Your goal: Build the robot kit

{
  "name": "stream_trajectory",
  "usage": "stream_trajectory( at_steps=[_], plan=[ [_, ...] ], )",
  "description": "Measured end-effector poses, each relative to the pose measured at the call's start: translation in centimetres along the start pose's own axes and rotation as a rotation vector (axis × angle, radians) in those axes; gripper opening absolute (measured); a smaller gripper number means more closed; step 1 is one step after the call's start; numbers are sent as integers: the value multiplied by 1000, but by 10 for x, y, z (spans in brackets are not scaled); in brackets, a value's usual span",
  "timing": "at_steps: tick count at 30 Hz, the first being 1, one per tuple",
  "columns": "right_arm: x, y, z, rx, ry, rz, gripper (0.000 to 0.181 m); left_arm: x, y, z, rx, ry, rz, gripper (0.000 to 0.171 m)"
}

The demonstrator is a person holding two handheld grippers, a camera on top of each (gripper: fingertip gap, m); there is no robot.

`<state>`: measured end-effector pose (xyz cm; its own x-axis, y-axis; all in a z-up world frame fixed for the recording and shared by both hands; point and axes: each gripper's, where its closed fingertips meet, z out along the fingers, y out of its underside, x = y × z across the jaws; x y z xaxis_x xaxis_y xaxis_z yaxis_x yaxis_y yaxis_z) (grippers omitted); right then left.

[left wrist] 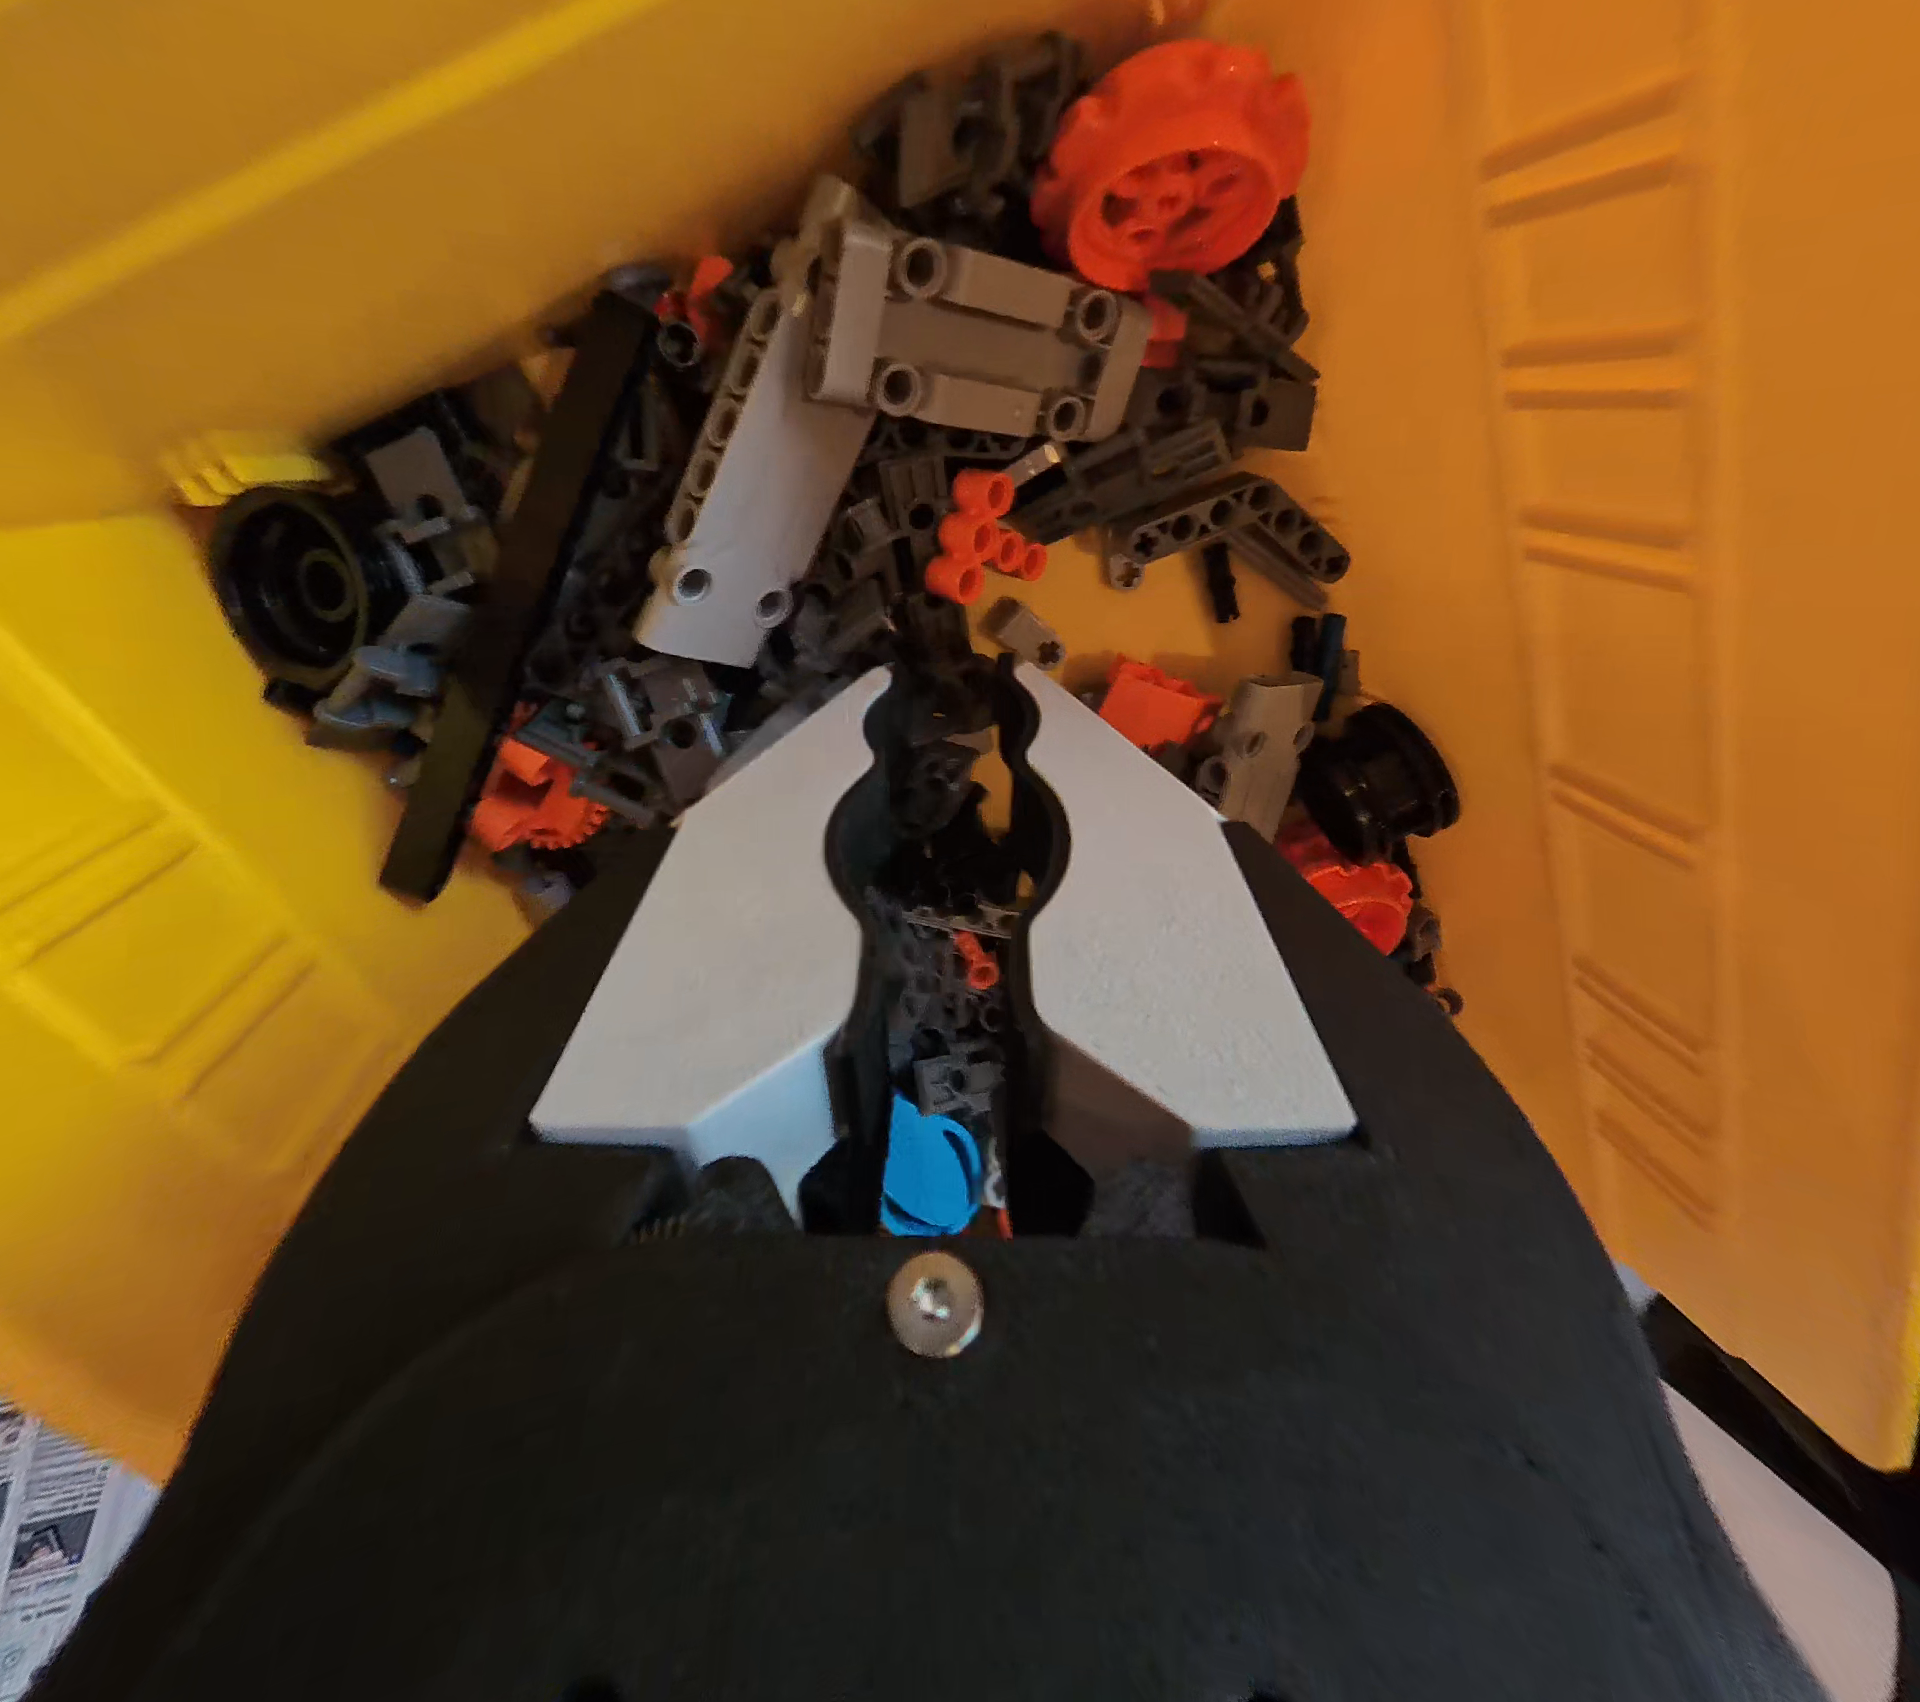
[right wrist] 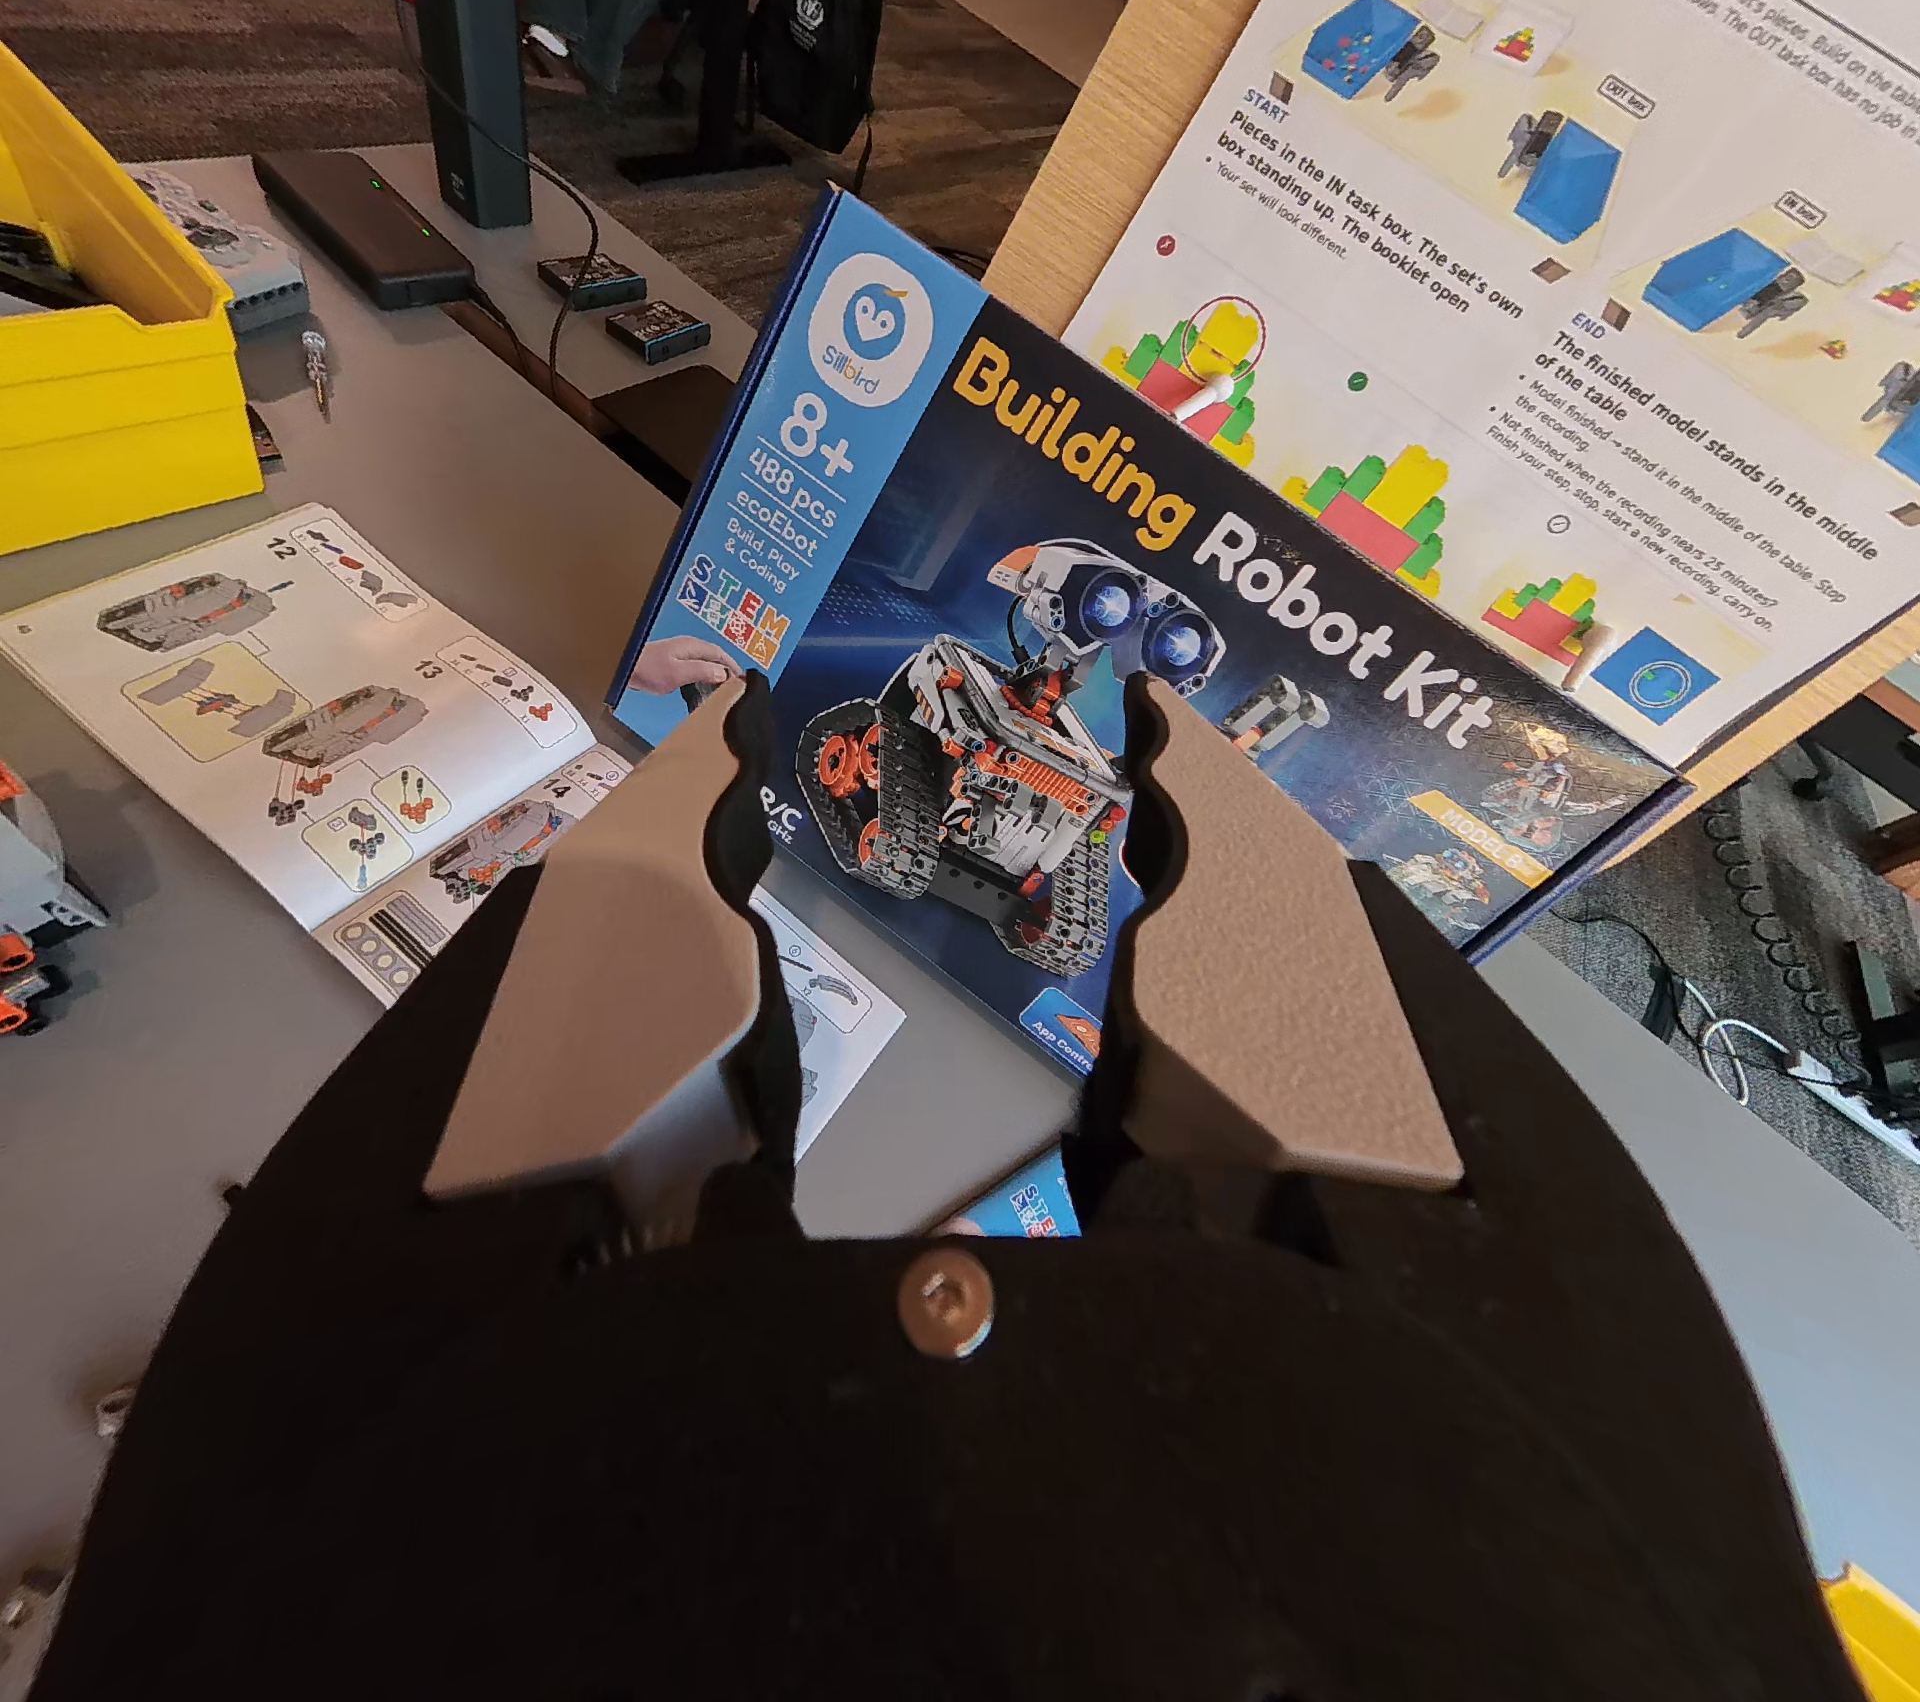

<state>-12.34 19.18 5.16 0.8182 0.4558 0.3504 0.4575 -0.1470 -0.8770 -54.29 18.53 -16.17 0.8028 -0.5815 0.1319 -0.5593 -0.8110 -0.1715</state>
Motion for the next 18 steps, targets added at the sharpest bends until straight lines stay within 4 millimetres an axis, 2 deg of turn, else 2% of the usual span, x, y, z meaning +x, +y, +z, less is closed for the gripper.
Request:
stream_trajectory(
  at_steps=[3, 7, 14, 18],
  plan=[
    [0, 0, 0, -5, 2, -7, 66, 15, -5, 1, -3, 30, 23, 10],
    [0, 0, 0, -4, 2, -12, 66, 22, -3, 8, -65, 43, -48, 12],
    [0, 0, 0, -5, 1, -17, 66, 12, 4, 10, -101, 16, -118, 15],
    [-1, 1, 1, -10, -1, -26, 66, 2, 7, 5, -85, -13, -164, 19]
  ],
)
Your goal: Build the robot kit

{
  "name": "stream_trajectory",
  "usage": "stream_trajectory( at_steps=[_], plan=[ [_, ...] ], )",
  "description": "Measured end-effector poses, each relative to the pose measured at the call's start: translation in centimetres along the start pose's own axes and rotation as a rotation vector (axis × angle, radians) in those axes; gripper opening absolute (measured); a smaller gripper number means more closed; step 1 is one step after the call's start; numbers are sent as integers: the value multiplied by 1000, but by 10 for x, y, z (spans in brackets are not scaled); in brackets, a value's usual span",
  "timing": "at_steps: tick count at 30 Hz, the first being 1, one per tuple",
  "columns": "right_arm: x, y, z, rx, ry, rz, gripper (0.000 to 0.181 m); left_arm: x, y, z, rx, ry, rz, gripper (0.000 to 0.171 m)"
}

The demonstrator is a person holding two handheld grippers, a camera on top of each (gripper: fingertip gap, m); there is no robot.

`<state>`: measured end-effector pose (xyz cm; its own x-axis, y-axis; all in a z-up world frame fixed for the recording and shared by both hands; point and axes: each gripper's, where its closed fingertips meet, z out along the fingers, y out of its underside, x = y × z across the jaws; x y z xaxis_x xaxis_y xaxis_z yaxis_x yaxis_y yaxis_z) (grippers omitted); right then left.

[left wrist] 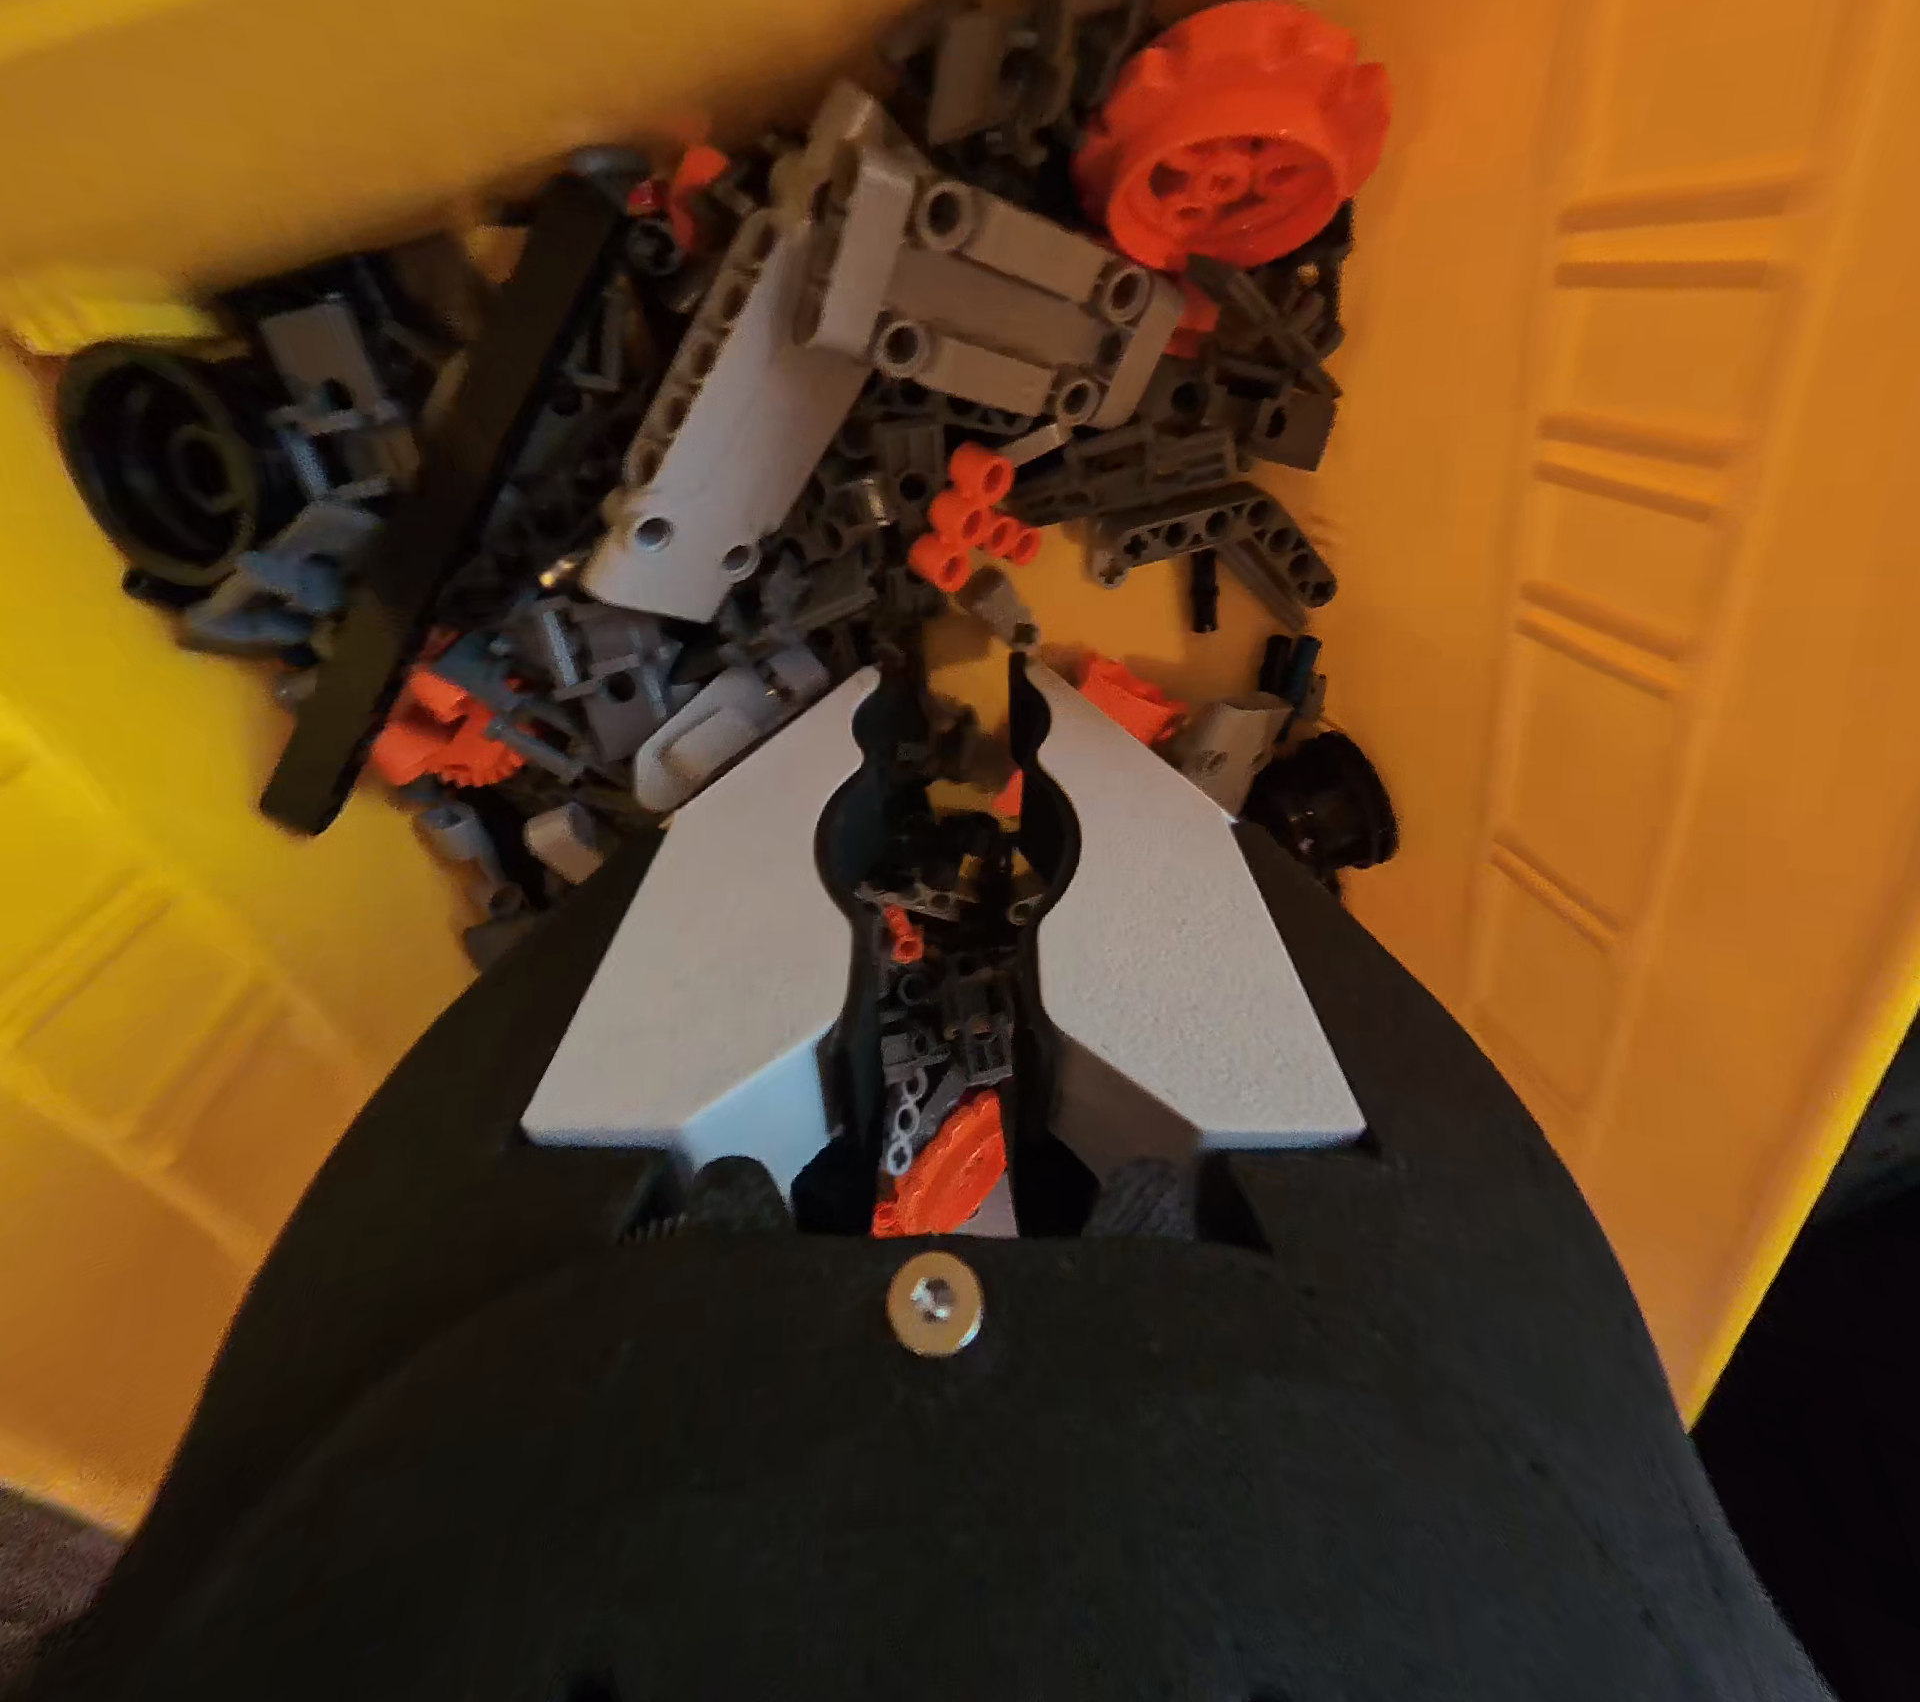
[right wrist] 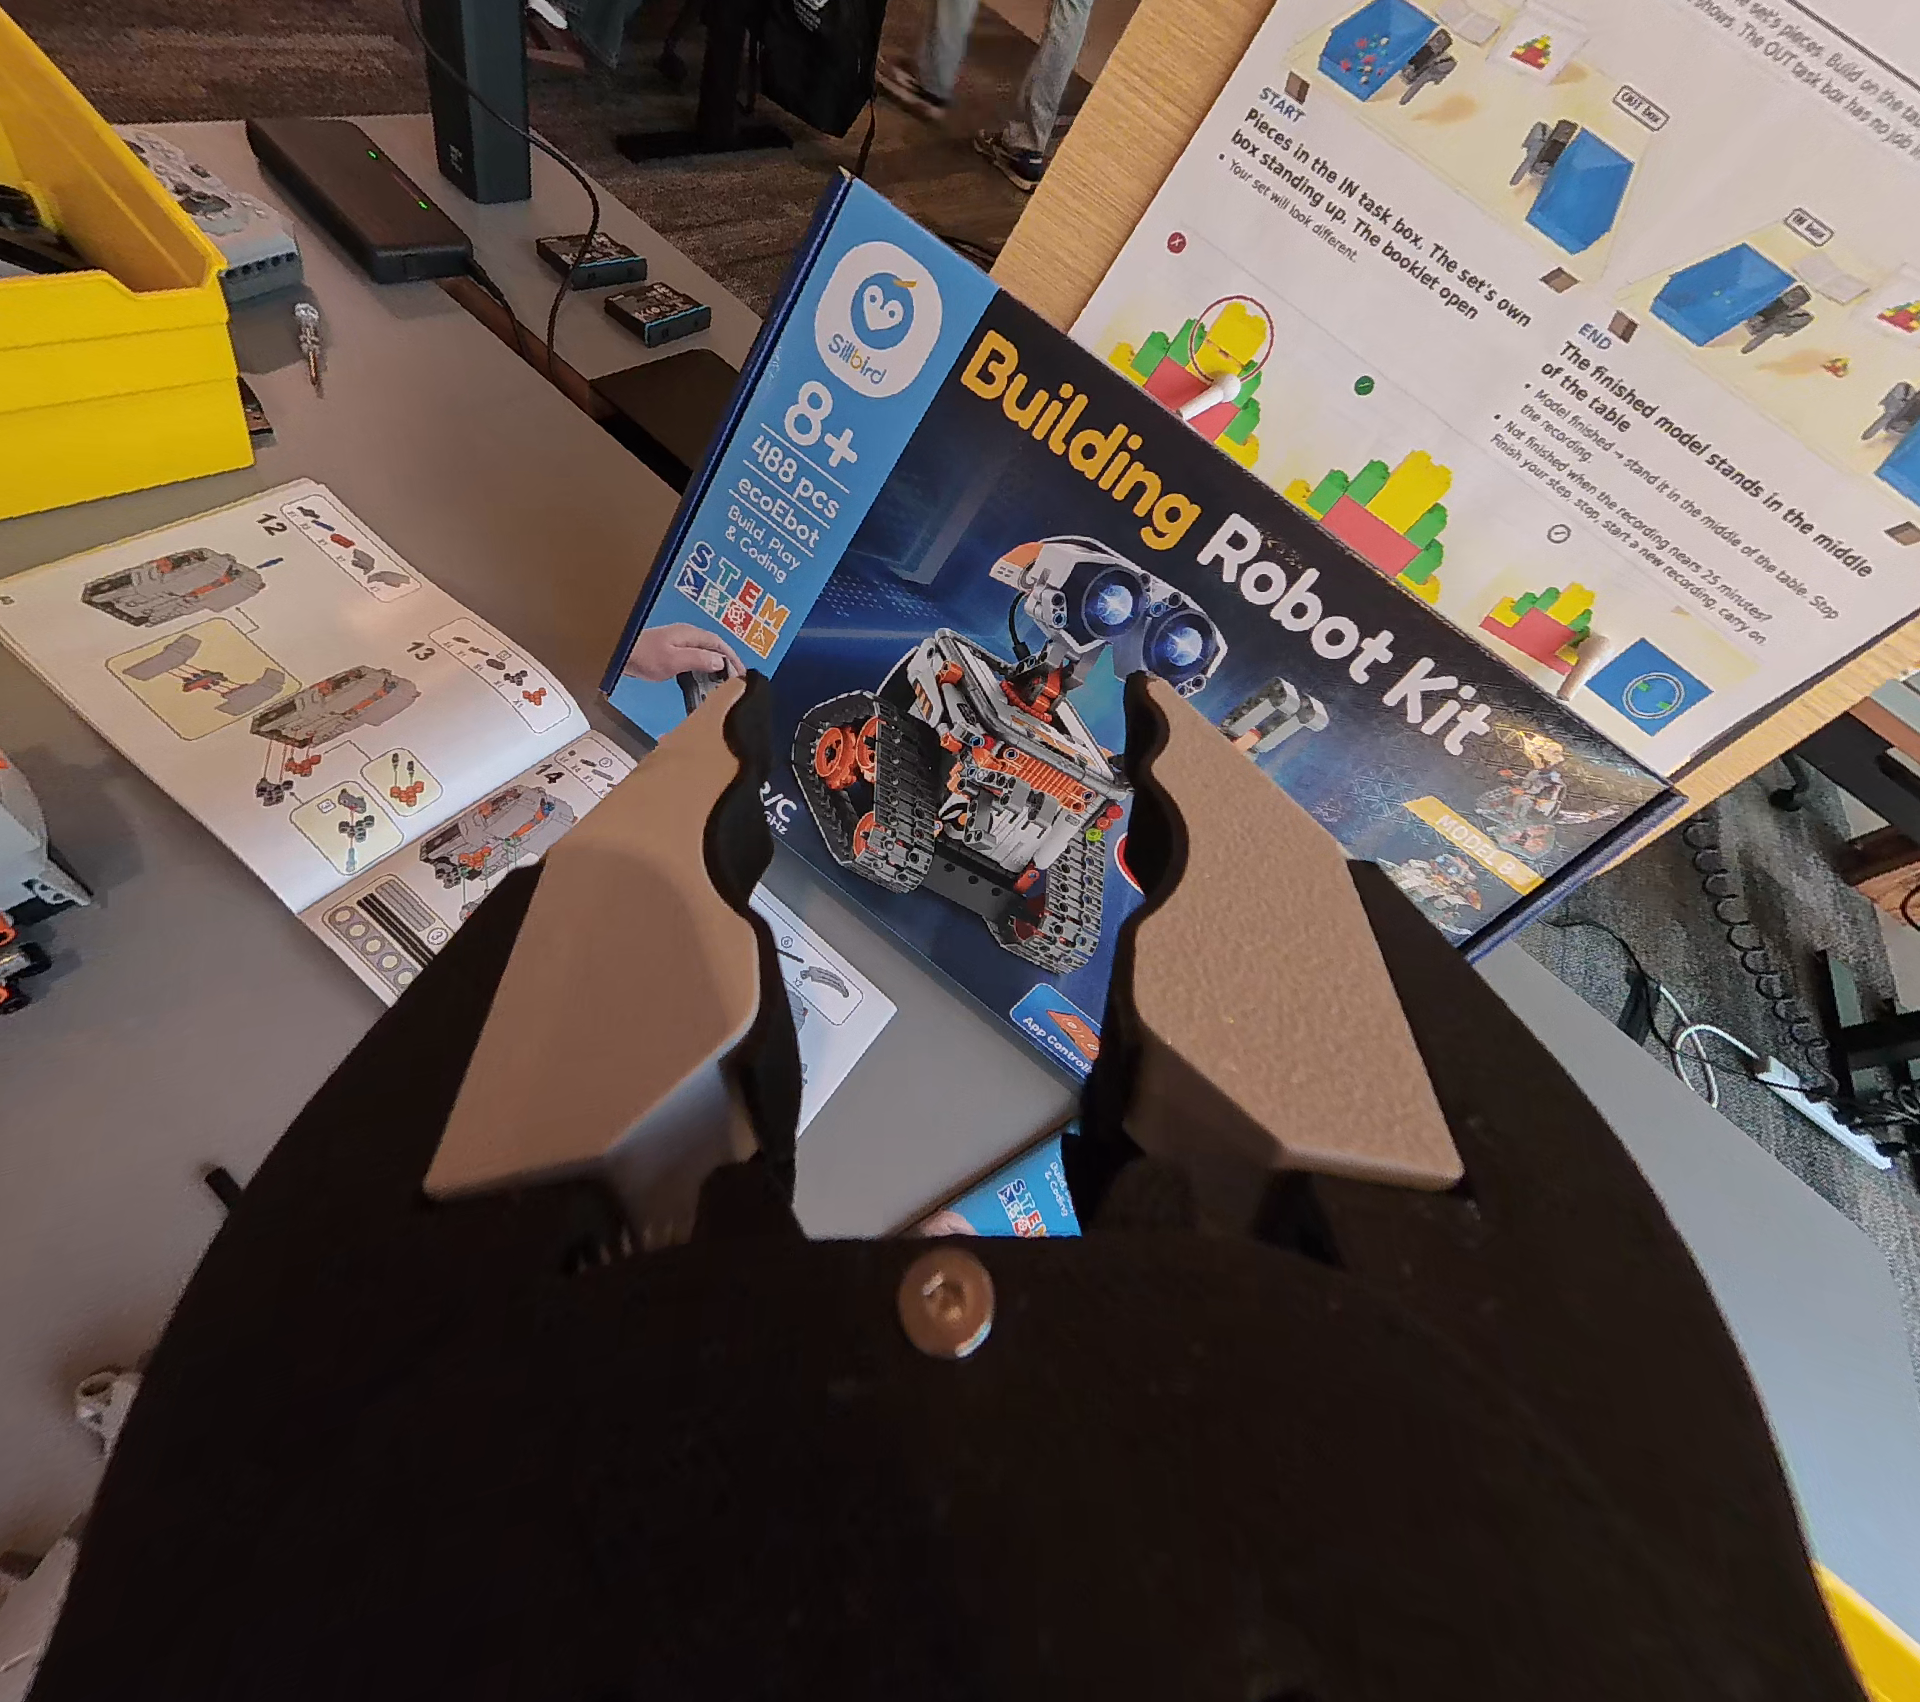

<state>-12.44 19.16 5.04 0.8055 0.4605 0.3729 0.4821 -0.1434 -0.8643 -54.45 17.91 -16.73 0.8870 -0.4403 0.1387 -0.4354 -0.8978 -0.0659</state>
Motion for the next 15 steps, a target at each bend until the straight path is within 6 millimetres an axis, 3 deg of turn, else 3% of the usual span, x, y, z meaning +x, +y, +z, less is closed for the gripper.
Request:
stream_trajectory(
  at_steps=[9, 15],
  plan=[
    [-1, 1, 1, -9, 1, -18, 66, -16, 14, -19, 32, -16, -86, 13],
    [-4, 2, 2, -13, -2, -32, 66, -18, 18, -10, -7, -1, -84, 11]
  ],
)
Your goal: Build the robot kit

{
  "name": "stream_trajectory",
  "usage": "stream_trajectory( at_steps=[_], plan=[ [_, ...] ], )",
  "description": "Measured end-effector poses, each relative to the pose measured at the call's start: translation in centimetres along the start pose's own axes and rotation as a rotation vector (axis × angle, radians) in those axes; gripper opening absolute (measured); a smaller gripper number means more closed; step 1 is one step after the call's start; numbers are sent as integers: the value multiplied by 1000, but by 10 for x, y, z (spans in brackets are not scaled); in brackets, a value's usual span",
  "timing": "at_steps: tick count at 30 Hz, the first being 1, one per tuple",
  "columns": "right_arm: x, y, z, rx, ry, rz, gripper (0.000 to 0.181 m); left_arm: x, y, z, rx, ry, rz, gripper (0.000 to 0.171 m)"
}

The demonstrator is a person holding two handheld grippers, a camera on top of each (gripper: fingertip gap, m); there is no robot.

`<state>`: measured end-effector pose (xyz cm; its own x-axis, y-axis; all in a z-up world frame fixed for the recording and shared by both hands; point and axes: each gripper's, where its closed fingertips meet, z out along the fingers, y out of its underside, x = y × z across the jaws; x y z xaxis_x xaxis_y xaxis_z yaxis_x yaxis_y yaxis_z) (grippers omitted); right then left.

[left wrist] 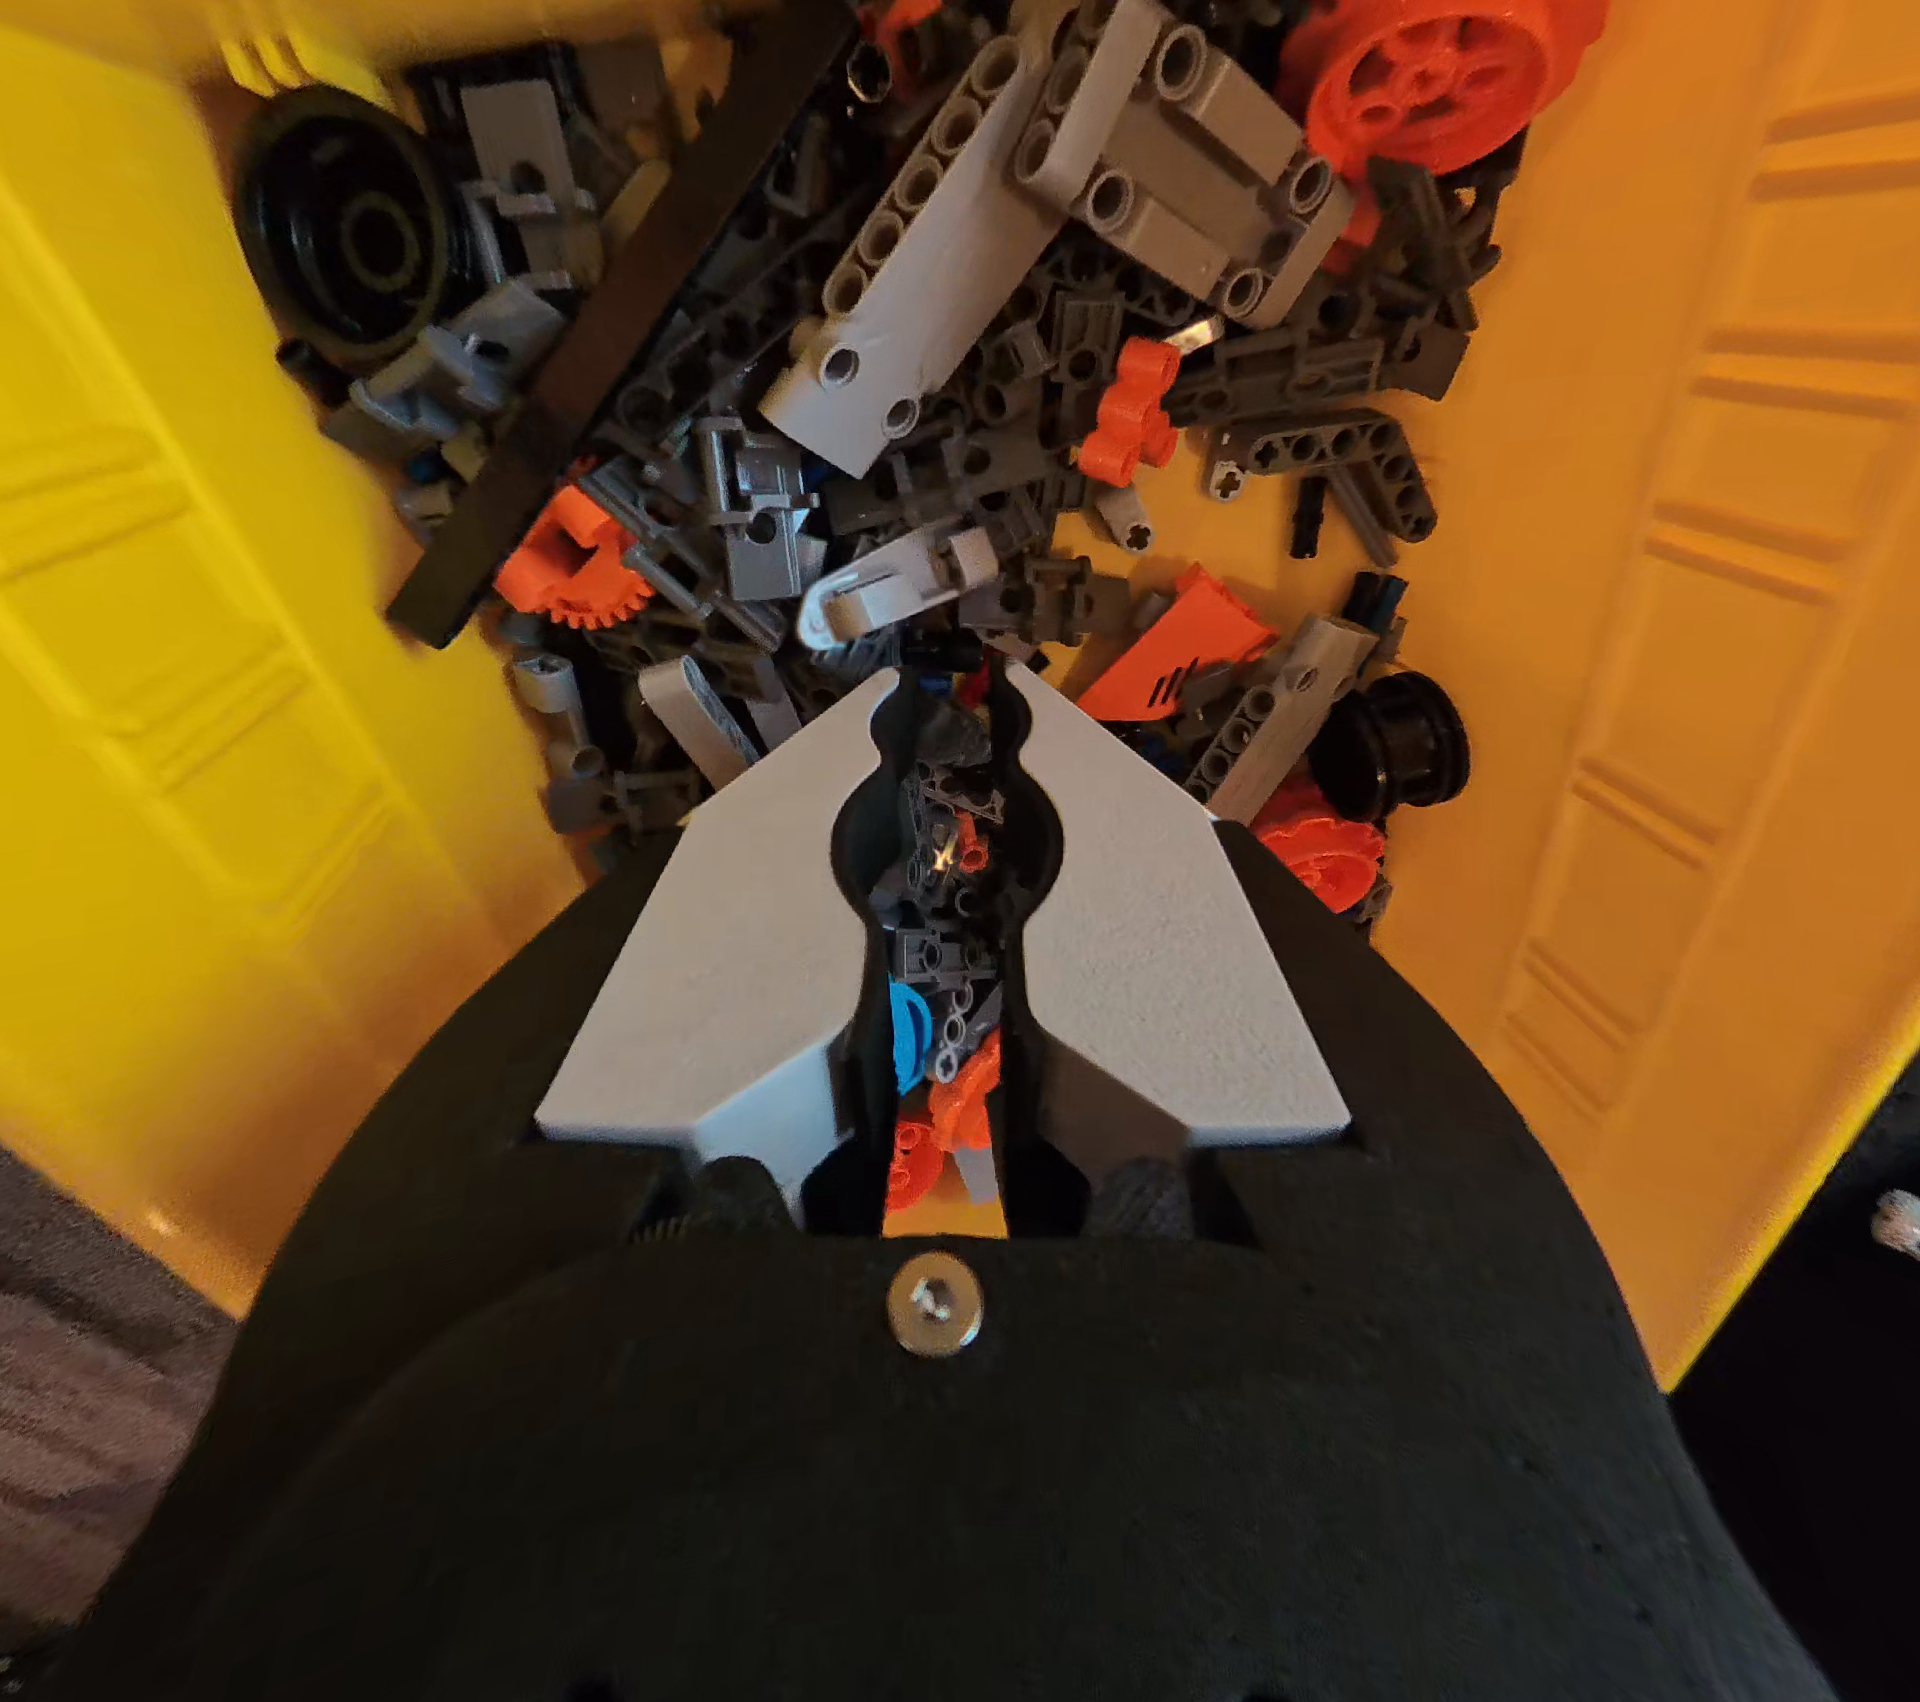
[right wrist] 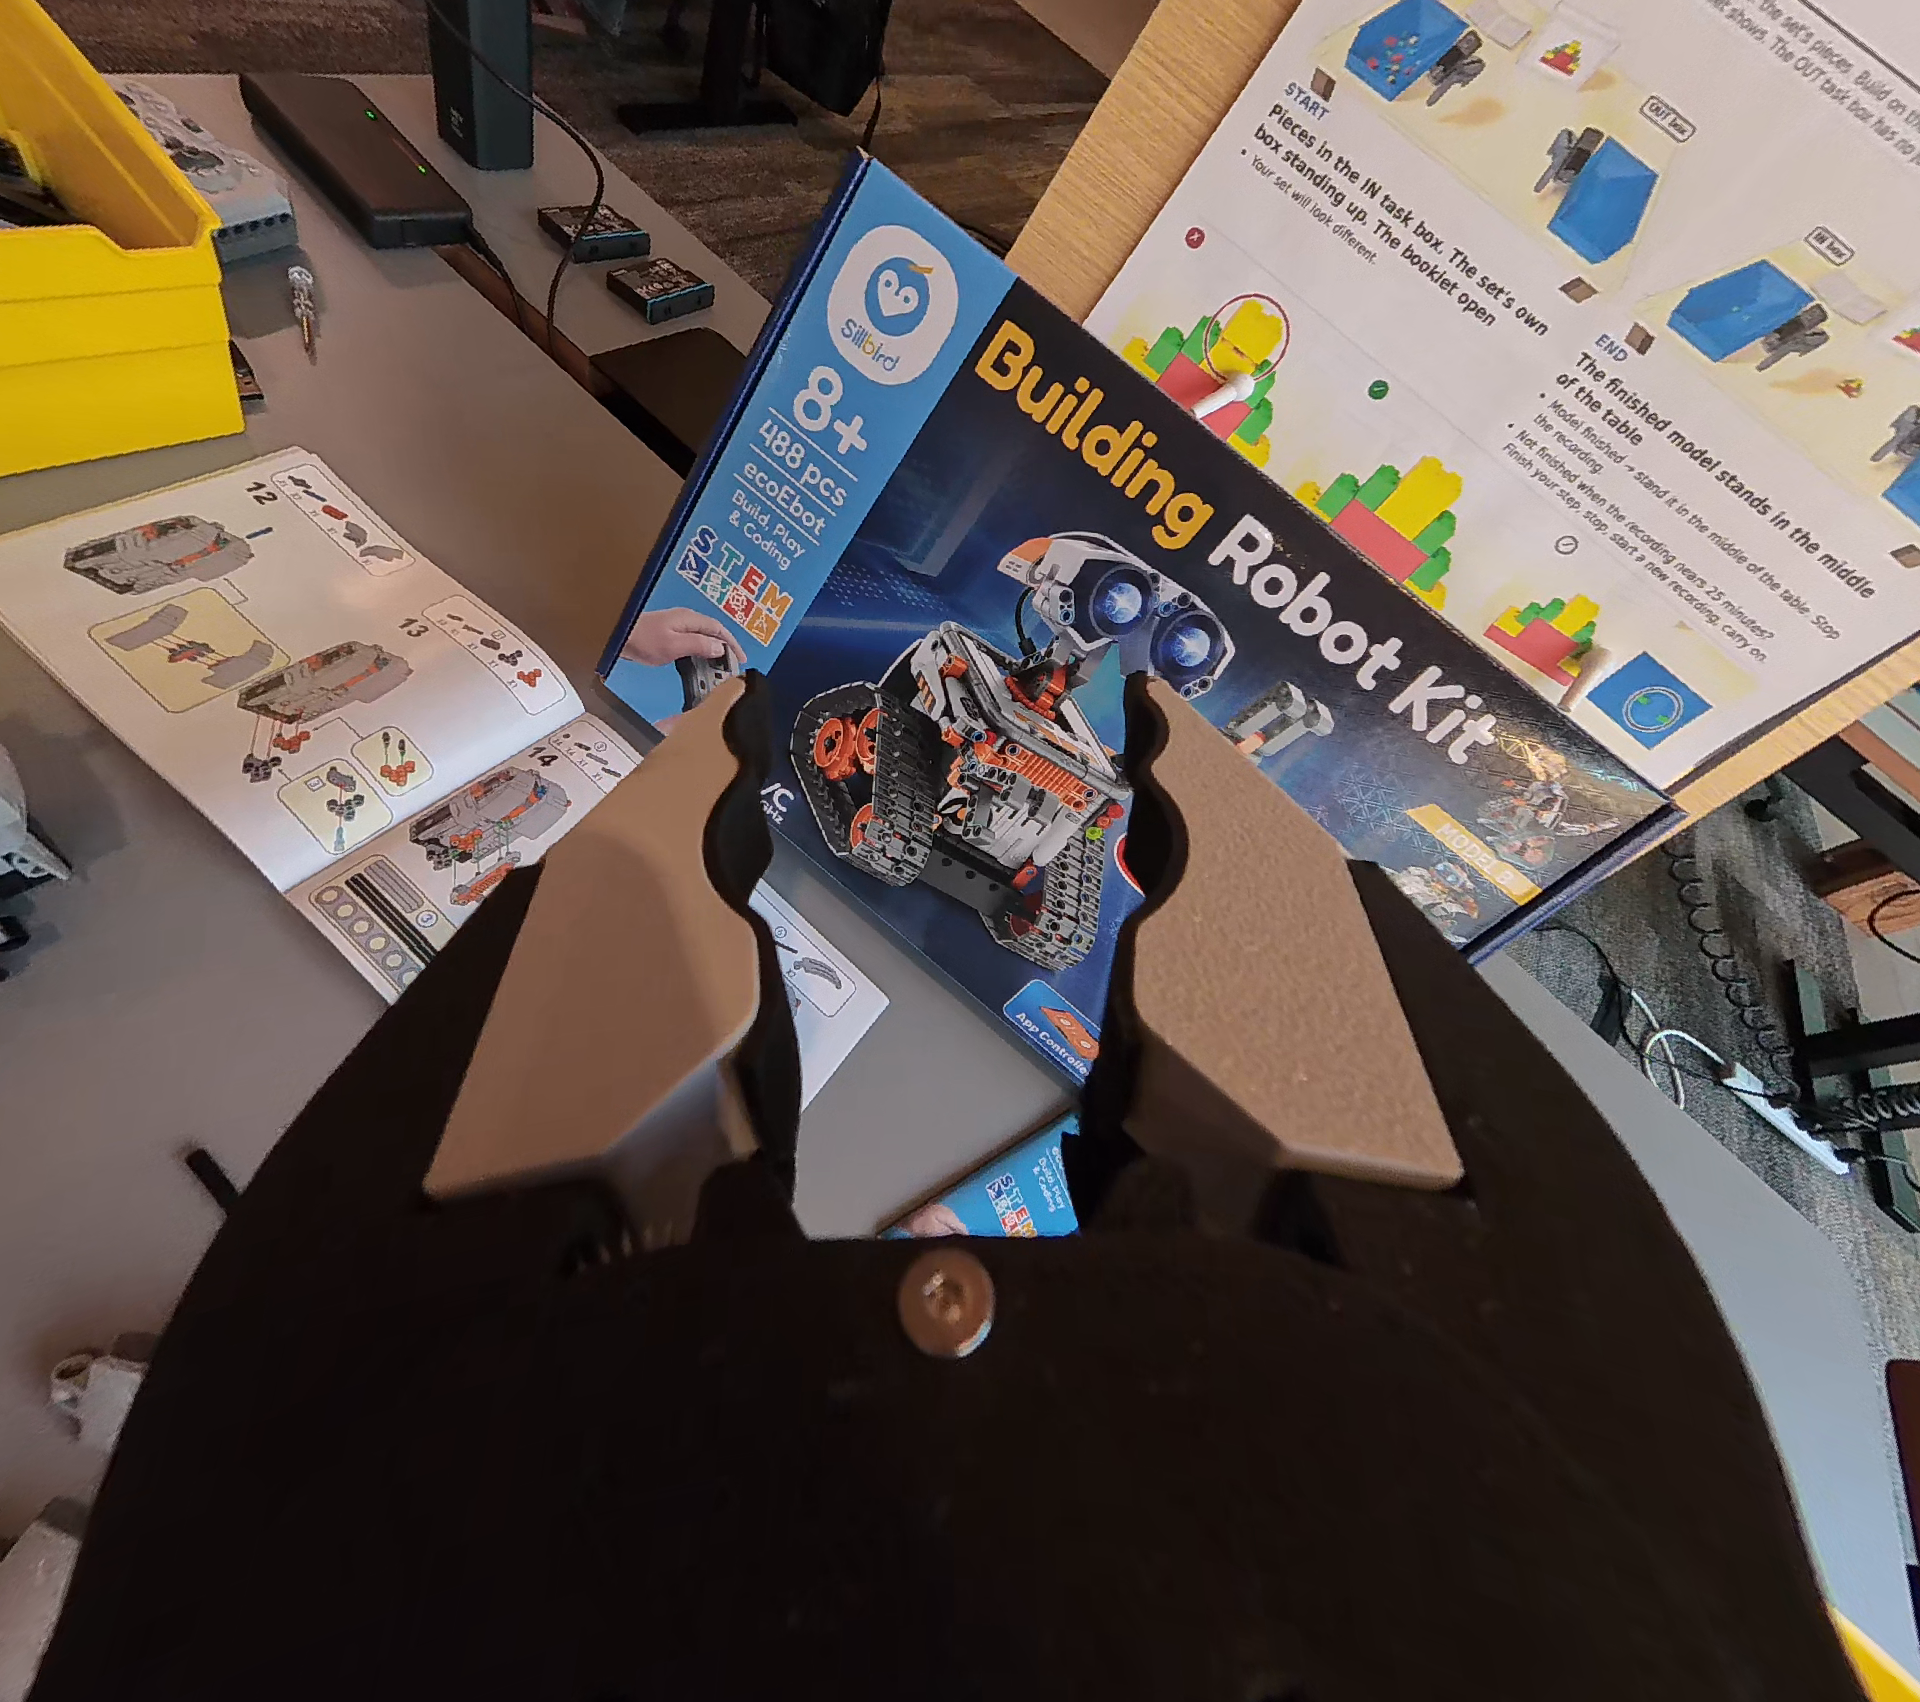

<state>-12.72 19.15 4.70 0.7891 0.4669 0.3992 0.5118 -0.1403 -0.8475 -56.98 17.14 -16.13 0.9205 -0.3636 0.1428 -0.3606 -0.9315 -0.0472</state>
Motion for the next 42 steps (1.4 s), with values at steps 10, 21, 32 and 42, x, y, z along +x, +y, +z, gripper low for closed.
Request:
stream_trajectory(
  at_steps=[10, 21, 32, 42],
  plan=[
    [-2, 1, 2, -1, -5, -7, 66, 28, -16, 14, 6, 78, 99, 18],
    [-2, 1, 1, -7, -3, -23, 66, 13, 1, 10, -40, 55, -11, 20],
    [20, 9, -2, 1, 39, 62, 65, 21, 1, 13, -68, 61, -8, 19],
    [-32, 93, 35, -267, -316, -43, 65, 18, 6, 16, -102, 40, -32, 16]
  ],
)
